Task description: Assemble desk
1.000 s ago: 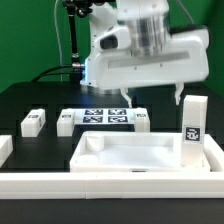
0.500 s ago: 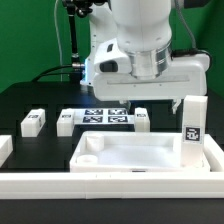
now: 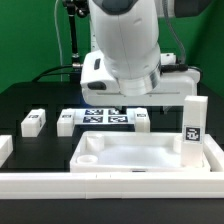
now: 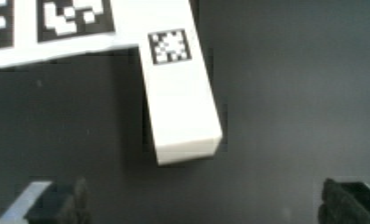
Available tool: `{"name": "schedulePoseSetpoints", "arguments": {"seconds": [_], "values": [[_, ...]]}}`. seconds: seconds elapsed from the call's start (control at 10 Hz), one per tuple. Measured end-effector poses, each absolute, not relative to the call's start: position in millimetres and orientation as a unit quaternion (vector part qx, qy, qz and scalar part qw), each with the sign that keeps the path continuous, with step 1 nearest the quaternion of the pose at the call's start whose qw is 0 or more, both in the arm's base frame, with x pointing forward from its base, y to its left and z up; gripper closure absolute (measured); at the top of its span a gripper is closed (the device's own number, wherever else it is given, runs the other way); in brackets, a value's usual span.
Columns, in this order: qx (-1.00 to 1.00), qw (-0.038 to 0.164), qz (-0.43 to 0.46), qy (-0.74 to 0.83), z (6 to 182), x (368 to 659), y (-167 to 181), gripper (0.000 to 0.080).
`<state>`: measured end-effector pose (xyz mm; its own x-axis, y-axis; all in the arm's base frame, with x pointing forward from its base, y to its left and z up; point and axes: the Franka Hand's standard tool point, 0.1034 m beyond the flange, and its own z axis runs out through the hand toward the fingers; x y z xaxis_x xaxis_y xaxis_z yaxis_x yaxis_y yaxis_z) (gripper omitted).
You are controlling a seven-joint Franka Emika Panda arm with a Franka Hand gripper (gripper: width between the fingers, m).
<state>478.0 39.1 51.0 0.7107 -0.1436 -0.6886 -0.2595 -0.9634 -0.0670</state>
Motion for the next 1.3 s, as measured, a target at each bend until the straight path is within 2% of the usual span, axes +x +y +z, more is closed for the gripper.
{"name": "schedulePoseSetpoints", "arguments": {"seconds": [0.3,0.7,1.3], "values": [[-0.922,0.079,0.364,0.109,46.4,479.3,38.7,0.0151],[-0.898,0.071,0.417,0.121,24.5,449.1,47.1,0.0151],[-0.890,0.071,0.432,0.124,18.0,442.7,43.8,0.0151]]}}
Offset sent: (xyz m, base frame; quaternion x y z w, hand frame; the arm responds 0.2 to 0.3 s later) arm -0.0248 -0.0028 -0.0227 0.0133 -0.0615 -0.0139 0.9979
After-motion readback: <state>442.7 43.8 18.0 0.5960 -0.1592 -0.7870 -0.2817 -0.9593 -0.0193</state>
